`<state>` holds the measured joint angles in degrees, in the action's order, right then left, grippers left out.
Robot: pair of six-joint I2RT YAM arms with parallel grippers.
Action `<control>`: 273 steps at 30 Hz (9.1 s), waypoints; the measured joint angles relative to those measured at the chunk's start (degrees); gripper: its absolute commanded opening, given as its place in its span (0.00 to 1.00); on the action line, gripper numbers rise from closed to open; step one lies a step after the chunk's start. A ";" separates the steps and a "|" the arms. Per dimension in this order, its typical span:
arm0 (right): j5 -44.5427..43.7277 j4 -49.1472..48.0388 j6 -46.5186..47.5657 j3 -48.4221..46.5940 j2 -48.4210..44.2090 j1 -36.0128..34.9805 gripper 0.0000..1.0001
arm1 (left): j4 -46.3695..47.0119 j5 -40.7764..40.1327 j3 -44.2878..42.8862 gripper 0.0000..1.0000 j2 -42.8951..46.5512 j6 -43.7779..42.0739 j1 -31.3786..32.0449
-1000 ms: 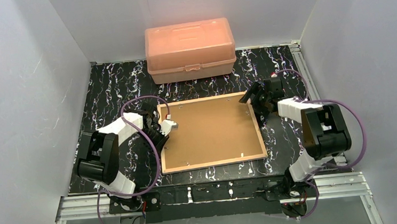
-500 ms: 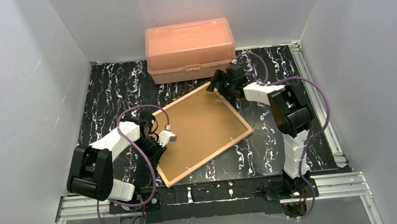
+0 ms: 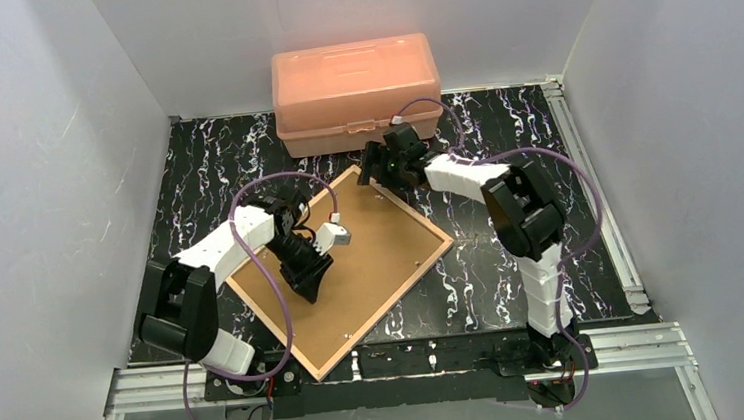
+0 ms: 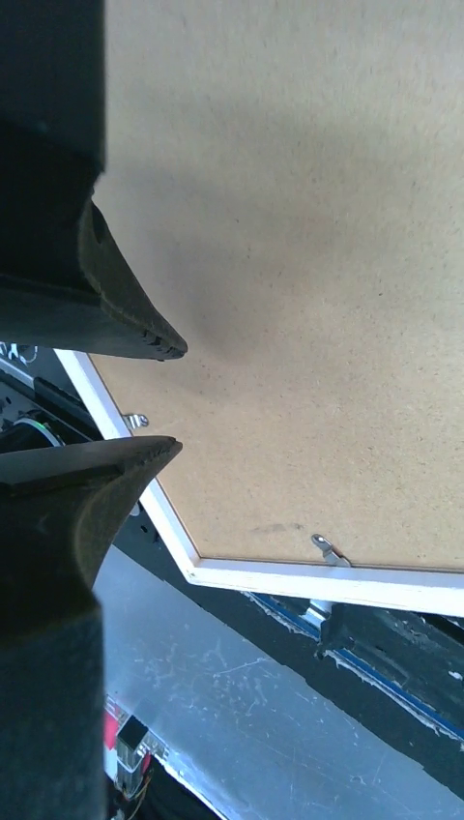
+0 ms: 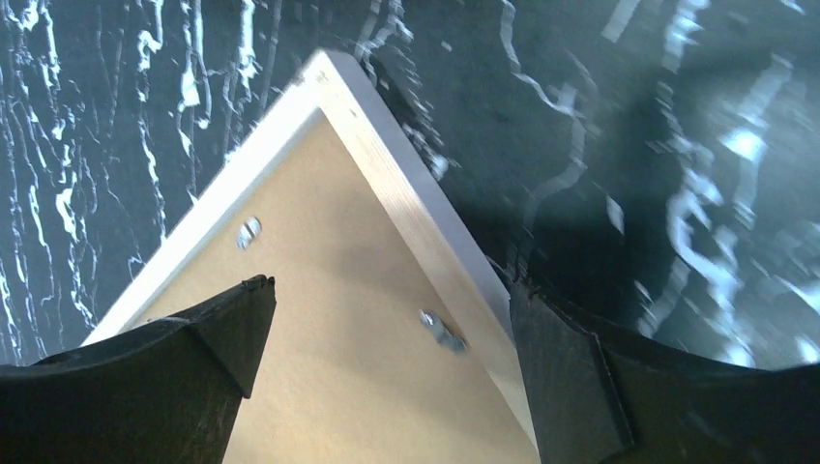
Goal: Put the photo into the frame
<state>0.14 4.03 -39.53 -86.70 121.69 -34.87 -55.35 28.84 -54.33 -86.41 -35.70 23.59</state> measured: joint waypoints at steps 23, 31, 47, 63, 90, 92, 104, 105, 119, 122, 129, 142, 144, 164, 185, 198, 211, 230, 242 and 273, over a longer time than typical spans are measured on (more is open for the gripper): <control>-1.42 8.94 -16.50 51.23 -52.19 2.08 0.99 | 3.37 -11.78 -27.41 0.18 -20.28 -2.45 -37.16; 3.04 0.76 -24.44 54.71 -49.35 1.42 0.99 | 6.80 -12.59 -21.07 0.10 -22.32 -1.14 -36.68; 7.39 -10.99 -25.62 48.48 -34.80 9.99 0.99 | 6.67 -8.59 -6.56 0.04 -14.51 -3.76 -30.95; 10.29 -7.37 -16.92 30.69 -21.70 18.82 0.99 | 5.42 -2.56 -0.55 0.06 -11.32 1.33 -14.75; 13.29 -8.52 1.03 28.02 -26.51 -22.40 0.99 | 0.52 11.93 -13.57 0.31 -22.69 9.86 -23.19; 13.38 -9.38 1.22 26.91 -23.93 -24.59 0.99 | 0.52 12.28 -13.57 0.30 -22.82 9.86 -23.19; 13.88 -15.28 0.76 20.11 -13.55 -29.97 0.97 | 1.70 12.66 -14.21 0.06 -26.36 11.91 -23.19; 14.03 -15.56 0.72 19.58 -12.96 -30.23 0.97 | 1.64 12.63 -14.21 0.06 -26.36 12.11 -23.19; 16.83 -17.49 -0.83 18.43 -9.27 -31.54 0.96 | 1.29 12.37 -14.43 0.03 -26.36 12.39 -23.26; 17.09 -17.75 -1.05 18.43 -8.41 -31.58 0.96 | 1.27 12.37 -14.43 0.03 -26.36 12.39 -23.28; 18.23 -19.23 -2.01 17.62 -7.26 -31.67 0.96 | 1.22 12.35 -14.43 0.02 -26.34 12.39 -23.26; 18.40 -19.52 -2.34 17.35 -6.95 -31.91 0.96 | 1.09 12.26 -14.49 0.02 -26.32 12.37 -23.26; 18.49 -19.45 -2.34 17.05 -6.80 -31.91 0.96 | 1.07 12.24 -14.51 0.02 -26.32 12.37 -23.26; 18.88 -15.76 0.35 13.99 -6.27 -31.93 0.99 | 0.92 11.19 -14.53 0.02 -25.40 11.87 -23.26; 13.25 -19.74 -5.14 21.86 -11.30 -35.74 0.98 | -0.63 10.36 -12.09 0.02 -23.85 8.61 -23.28; 7.06 -25.11 -8.68 22.64 -9.49 -37.90 0.97 | -0.81 10.69 -11.39 0.02 -23.85 7.63 -23.28; 5.49 -27.78 -8.76 22.34 -8.31 -37.97 0.97 | -0.81 10.82 -11.39 0.02 -23.85 6.95 -23.28; 4.59 -27.10 -7.65 21.59 -7.96 -38.18 0.96 | -0.83 10.82 -10.71 0.01 -23.80 6.10 -23.47; 4.07 -26.93 -6.08 21.44 -7.96 -38.42 0.96 | -0.83 10.80 -10.60 0.00 -23.80 5.79 -23.50; -5.35 4.74 -0.42 37.05 -43.85 7.28 0.99 | 3.19 -5.97 10.91 0.00 -0.74 -11.76 -11.91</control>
<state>-5.21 8.78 -39.94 -49.65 77.84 -27.59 -52.16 22.87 -43.42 -87.15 -47.46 11.68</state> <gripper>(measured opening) 0.985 0.008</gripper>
